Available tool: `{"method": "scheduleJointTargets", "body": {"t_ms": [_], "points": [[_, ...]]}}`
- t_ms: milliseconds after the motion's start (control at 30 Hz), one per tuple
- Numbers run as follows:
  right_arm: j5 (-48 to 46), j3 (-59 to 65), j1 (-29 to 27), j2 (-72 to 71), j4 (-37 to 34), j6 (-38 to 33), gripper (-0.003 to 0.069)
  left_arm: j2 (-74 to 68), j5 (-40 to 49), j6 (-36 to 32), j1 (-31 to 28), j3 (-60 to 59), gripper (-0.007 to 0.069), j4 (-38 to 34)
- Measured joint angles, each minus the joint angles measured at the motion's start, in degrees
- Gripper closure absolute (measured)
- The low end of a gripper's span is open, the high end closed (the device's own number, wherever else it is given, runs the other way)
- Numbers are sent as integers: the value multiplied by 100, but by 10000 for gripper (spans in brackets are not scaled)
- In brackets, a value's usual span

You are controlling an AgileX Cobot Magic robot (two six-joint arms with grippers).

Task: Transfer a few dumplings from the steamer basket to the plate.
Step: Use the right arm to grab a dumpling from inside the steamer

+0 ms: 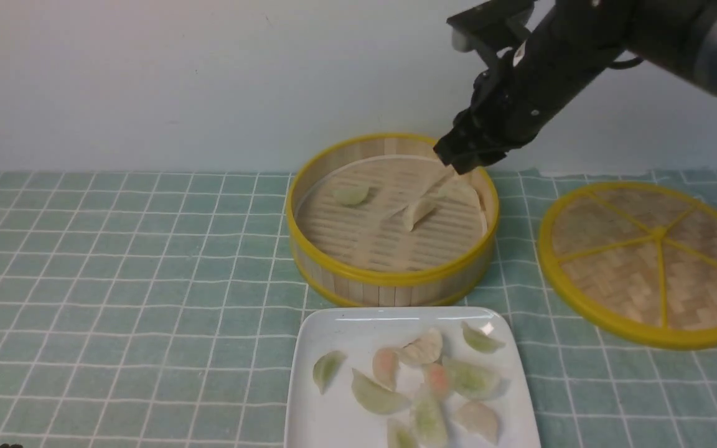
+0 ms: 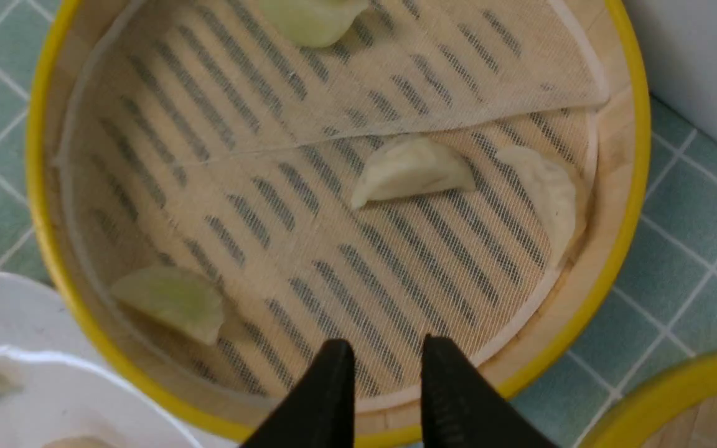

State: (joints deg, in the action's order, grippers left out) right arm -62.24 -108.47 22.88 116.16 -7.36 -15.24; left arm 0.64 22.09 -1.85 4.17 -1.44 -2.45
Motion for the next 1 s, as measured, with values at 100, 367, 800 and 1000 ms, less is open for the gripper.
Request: {"method": "scheduleJointTargets", "body": {"t_ms": [100,367,800,1000], "points": [[72,-419,0,578,242,80,382,0,0,0,0,0,631,0],[239,-1036,0,1539,780,110,288,0,0,0,0,0,631,0],[1030,-1127,0,2114,1608,280,281,0,0,0,0,0,631,0],[1033,-1143,10,2159,1601,348,346,0,0,0,0,0,631,0]]}}
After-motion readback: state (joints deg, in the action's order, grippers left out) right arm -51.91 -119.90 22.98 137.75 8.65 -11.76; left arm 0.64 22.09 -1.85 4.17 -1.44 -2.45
